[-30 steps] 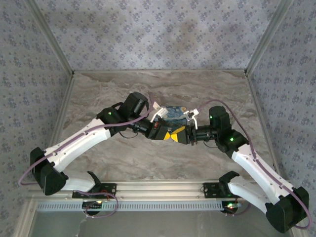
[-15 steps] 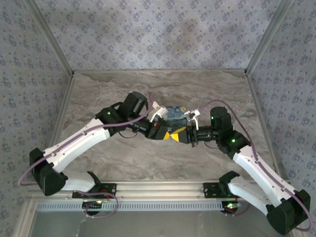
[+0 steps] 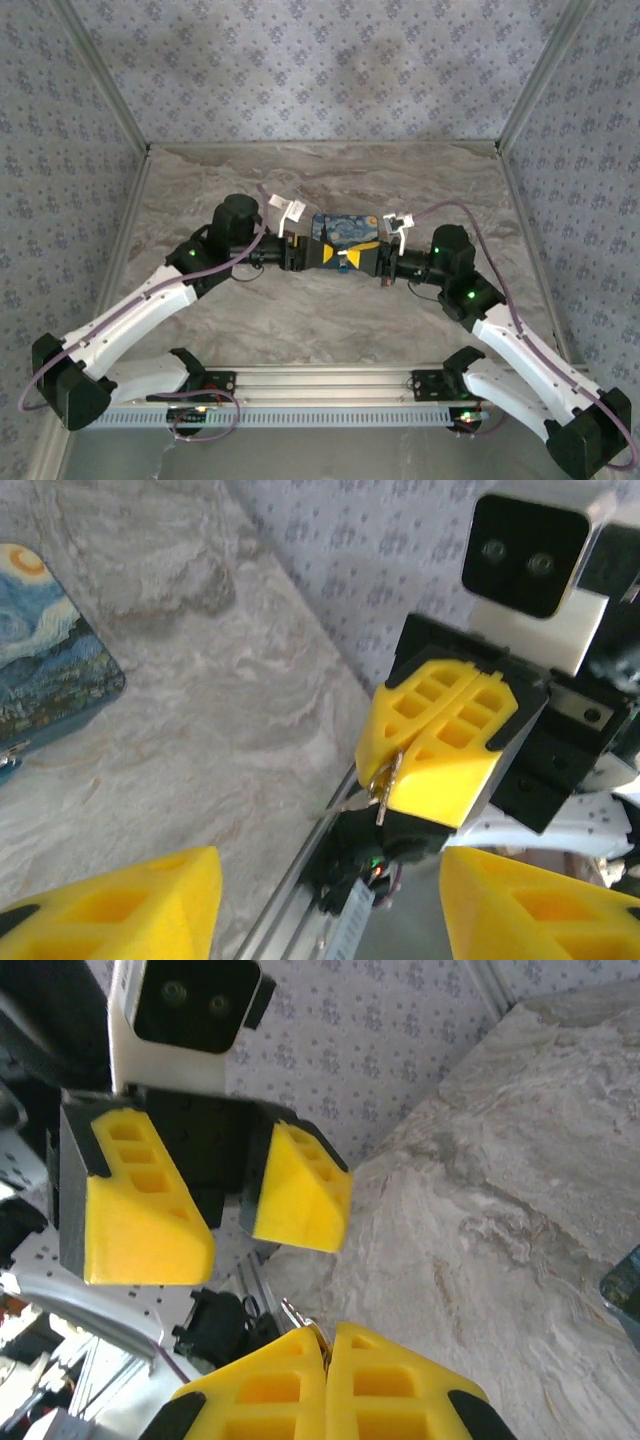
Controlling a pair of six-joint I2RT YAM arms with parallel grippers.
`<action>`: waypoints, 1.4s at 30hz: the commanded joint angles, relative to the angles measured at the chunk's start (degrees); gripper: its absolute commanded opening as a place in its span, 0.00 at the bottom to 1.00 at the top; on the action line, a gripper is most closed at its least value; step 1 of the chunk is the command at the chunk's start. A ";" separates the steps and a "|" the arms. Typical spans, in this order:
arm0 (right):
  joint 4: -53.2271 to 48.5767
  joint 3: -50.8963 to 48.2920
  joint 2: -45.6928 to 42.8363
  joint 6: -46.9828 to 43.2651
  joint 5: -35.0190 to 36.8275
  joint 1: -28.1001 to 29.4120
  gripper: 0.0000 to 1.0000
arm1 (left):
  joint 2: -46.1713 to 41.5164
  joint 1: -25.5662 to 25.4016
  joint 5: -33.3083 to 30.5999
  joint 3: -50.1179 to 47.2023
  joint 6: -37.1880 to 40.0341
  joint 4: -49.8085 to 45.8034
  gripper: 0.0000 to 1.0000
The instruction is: Unlock the padlock with the key
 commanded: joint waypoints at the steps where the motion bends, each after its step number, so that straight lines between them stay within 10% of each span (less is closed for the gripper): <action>1: 7.88 -1.04 0.02 4.69 5.85 1.68 0.00 | -2.23 0.04 -2.11 -3.78 -6.82 15.82 0.62; 9: 13.39 -1.87 2.13 6.78 8.73 5.06 0.00 | -2.15 -1.51 -1.70 -5.31 -8.30 22.61 0.60; 30: 17.50 -3.04 2.59 8.89 12.39 5.98 0.00 | -1.92 -2.73 -1.08 -5.05 -6.75 22.28 0.09; 42: 20.73 -4.57 2.65 11.43 12.76 5.78 0.00 | -2.18 -2.73 -1.30 -5.05 -6.43 22.05 0.06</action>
